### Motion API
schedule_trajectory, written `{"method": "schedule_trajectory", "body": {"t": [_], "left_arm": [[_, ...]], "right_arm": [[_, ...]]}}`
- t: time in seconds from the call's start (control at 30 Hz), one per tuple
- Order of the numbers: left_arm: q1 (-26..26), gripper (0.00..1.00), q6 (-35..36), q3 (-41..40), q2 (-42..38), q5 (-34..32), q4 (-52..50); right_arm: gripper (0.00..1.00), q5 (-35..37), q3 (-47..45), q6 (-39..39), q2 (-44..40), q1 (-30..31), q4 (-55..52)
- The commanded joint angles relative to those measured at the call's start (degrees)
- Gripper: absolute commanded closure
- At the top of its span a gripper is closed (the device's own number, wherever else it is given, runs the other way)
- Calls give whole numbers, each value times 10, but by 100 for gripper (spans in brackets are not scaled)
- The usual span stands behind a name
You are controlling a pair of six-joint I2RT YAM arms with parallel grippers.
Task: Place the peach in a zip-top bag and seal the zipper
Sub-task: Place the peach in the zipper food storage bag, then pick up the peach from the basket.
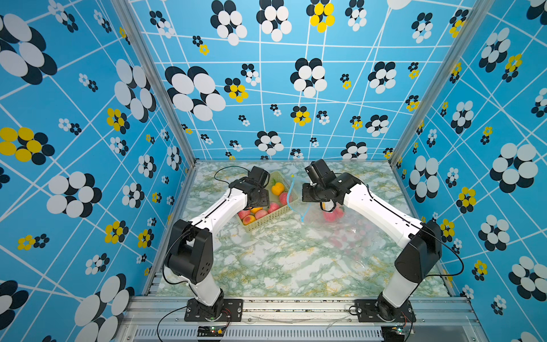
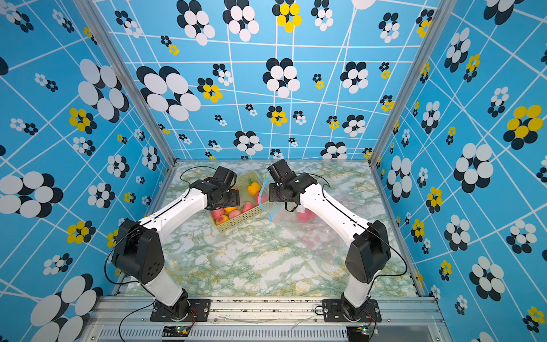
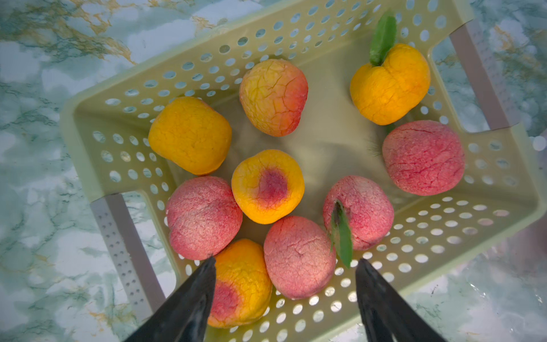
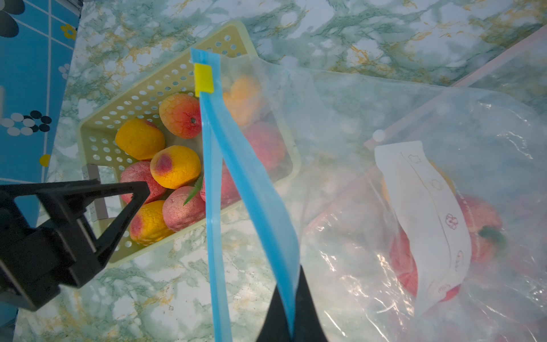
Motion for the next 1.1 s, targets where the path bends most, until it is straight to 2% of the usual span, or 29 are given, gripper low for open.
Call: {"method": "schedule_trajectory", "body": {"t": [0.0,0.27,0.6,0.87,1.07], "left_arm": [[12,27,18,36,32,1,-13],[32,30,33,91,103,-5,-29],[49,22,66,197,205,4,-40],[56,20,76,295,286,-14,-83],[59,19,78,316,316,-14,-90]], "right_arm": [[100,-3,-5,11,-11,-3,8],[100,-2,-8,17,-10,-3,6],[100,-7,9,19,4,-3,-2],[100,-6,6,21,1,-3,-2],[100,-7,4,22,1,-3,-1]]}}
